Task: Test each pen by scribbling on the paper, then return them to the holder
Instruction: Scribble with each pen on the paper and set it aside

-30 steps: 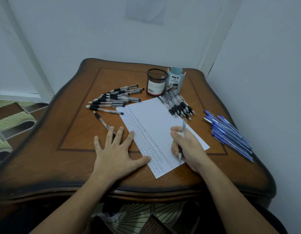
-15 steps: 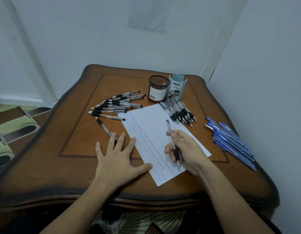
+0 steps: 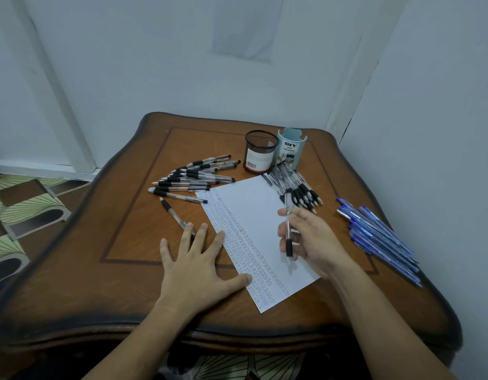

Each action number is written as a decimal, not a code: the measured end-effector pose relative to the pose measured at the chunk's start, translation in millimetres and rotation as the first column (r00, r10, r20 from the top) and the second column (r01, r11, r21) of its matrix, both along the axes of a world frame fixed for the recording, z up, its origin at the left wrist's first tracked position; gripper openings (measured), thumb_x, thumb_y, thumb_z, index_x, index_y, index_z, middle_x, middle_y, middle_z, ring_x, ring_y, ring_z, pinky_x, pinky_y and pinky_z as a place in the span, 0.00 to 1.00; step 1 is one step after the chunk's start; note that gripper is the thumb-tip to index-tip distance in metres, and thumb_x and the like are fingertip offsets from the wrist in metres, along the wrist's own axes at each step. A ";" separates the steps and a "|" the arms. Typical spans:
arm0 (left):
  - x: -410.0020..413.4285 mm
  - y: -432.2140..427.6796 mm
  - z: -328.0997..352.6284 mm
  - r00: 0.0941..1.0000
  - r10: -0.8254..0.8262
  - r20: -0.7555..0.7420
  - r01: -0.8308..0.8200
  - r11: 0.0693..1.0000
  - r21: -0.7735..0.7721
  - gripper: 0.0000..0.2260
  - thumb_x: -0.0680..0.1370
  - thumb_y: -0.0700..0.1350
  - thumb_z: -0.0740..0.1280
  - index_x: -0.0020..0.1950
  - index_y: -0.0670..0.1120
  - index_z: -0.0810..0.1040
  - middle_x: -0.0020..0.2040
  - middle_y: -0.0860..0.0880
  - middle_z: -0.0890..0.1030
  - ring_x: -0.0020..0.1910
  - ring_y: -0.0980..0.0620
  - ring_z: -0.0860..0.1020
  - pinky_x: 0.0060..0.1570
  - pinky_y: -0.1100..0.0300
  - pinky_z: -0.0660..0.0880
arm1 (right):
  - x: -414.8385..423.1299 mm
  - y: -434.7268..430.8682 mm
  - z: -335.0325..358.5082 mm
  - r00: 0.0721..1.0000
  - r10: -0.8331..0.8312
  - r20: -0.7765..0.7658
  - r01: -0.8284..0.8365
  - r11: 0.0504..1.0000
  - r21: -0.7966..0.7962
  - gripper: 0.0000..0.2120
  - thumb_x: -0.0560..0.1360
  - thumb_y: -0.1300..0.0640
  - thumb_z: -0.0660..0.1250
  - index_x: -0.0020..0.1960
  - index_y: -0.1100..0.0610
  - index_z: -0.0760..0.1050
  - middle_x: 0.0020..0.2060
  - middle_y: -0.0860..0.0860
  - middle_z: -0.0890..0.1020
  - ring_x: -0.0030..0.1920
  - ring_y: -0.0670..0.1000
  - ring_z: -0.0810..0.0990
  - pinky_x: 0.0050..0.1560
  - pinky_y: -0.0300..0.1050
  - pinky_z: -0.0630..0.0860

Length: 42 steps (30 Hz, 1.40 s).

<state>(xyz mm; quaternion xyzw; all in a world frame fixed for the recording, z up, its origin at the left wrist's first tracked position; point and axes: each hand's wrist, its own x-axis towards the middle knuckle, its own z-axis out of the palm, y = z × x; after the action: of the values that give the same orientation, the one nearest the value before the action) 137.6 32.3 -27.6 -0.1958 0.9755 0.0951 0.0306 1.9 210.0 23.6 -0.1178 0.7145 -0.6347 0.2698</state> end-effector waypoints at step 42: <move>-1.0 -4.6 -1.3 0.999 -0.030 -0.014 0.031 0.999 0.011 0.48 0.64 0.83 0.45 0.79 0.61 0.45 0.81 0.51 0.41 0.78 0.50 0.34 0.69 0.31 0.35 | -46.1 -144.9 -24.5 0.768 0.371 -0.522 -0.113 0.881 0.459 0.03 0.78 0.57 0.68 0.45 0.51 0.78 0.51 0.49 0.78 0.44 0.44 0.75 0.43 0.39 0.69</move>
<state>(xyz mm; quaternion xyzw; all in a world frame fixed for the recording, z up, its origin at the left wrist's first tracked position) 136.6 27.7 -28.9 -0.1801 0.9780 0.1017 0.0265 -44.2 65.1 -0.9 -0.3462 0.8549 -0.3634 0.1312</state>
